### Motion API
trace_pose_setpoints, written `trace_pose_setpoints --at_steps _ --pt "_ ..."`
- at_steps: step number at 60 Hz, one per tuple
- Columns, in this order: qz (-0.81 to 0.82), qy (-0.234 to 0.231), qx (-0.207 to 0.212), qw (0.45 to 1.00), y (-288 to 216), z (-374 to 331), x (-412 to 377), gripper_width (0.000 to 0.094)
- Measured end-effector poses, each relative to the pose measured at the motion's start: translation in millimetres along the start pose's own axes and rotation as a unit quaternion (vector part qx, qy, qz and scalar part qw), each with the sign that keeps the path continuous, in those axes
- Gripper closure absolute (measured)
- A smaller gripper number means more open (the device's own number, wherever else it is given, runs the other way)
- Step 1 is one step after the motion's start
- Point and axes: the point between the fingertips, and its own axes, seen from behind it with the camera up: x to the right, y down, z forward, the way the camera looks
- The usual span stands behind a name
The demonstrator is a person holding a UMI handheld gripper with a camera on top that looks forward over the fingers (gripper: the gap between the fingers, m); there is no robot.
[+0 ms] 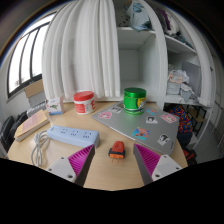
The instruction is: Unplug charger
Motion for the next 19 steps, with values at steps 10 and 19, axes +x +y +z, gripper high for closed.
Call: trace_pose_setpoints --at_steps 10,19 --pt "-0.023 0.002 0.051 0.998 -10.8 -19.8 10.6 0.0086" --pt "-0.038 0.032 0.121 0.991 -28.5 -47.6 48.5 0.0090"
